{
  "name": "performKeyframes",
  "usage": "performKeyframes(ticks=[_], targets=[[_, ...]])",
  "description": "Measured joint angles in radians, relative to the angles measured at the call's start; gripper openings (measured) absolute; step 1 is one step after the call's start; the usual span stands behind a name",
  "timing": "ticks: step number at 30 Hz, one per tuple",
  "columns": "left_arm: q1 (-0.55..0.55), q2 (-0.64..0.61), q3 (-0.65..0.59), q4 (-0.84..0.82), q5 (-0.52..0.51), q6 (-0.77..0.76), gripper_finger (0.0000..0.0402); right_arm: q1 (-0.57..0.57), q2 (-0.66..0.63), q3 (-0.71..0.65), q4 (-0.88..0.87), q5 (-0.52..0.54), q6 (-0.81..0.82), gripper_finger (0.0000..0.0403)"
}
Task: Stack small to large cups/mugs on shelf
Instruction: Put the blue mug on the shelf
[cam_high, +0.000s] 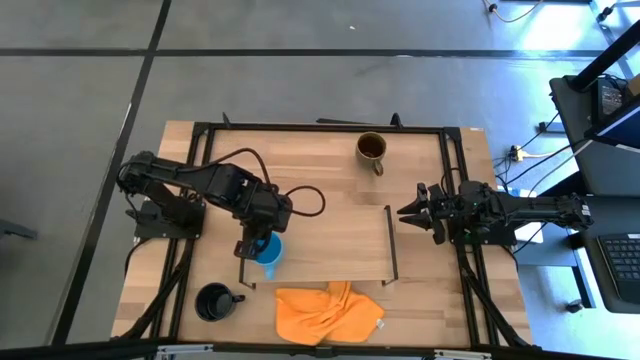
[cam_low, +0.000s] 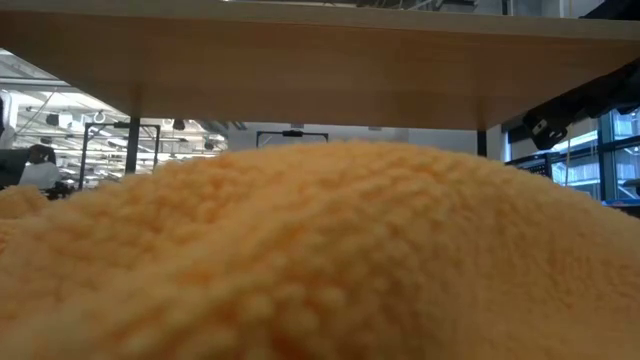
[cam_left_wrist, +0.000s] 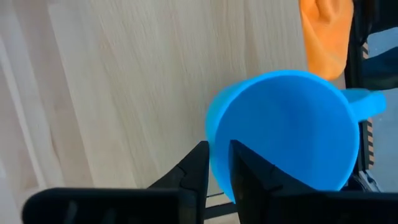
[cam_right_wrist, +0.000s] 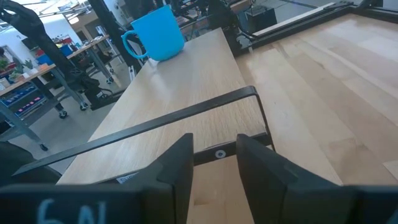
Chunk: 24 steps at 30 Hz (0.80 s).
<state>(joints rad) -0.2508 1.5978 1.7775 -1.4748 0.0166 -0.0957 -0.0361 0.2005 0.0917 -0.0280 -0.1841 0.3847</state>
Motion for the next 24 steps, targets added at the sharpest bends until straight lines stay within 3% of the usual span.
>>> performKeyframes(ticks=[24], targets=[[0.006, 0.000, 0.000, 0.045, 0.034, 0.020, 0.0049, 0.000, 0.000, 0.000, 0.000, 0.000, 0.000, 0.0124]])
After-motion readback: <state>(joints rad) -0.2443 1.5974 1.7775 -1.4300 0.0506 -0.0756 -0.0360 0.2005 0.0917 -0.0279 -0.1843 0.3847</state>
